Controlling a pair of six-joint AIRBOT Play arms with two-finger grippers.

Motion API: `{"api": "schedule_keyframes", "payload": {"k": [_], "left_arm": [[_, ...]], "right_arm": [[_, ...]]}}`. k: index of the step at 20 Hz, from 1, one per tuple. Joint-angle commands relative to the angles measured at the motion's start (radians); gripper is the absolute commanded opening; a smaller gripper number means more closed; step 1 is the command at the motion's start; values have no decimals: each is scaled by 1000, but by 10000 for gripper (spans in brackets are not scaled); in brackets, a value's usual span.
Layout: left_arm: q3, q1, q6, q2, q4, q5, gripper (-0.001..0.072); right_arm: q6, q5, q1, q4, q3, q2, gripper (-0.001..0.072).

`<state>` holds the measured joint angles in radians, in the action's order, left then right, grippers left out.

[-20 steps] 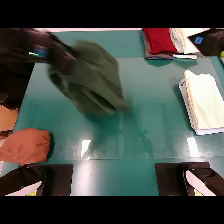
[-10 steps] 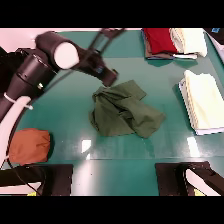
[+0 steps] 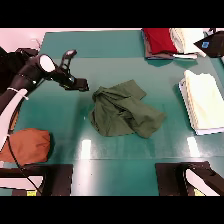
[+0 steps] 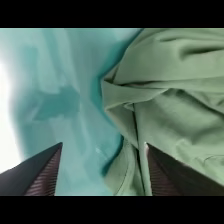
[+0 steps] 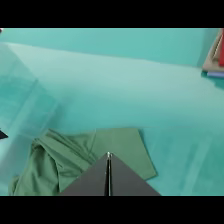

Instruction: Fold the shirts.

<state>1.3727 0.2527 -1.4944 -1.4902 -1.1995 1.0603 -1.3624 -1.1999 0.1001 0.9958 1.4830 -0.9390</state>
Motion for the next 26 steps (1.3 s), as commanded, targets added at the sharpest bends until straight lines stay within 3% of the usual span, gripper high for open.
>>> {"api": "schedule_keyframes", "payload": {"k": [1,7,9,10,11,14,18,19,20,21,26], "left_arm": [[-65,8,63,-79,77,-79,604],[-64,77,13,-163,82,-213,593],[-60,72,2,-163,77,-234,273],[-51,73,3,-163,73,-230,53],[-31,73,5,-160,71,-212,30],[67,73,18,-130,-8,-133,30],[121,73,74,-79,-27,-98,30],[121,73,74,-76,-26,-97,30],[121,73,74,-76,-24,-93,30],[121,73,73,-76,-23,-91,30],[121,73,71,-76,-17,-75,30]], "right_arm": [[1,16,1,-1,-47,2,20],[1,14,1,0,-63,-21,20],[1,7,1,2,-63,-39,20],[1,-7,2,2,-63,-51,20],[1,-36,5,8,-64,-64,20],[1,-183,66,55,-114,-110,20],[1,-175,217,52,-436,-113,28],[1,-137,253,50,-526,-114,172],[1,-93,278,35,-615,-124,426],[6,-67,288,0,-687,-147,463],[128,77,197,-205,-807,-327,463]]}}
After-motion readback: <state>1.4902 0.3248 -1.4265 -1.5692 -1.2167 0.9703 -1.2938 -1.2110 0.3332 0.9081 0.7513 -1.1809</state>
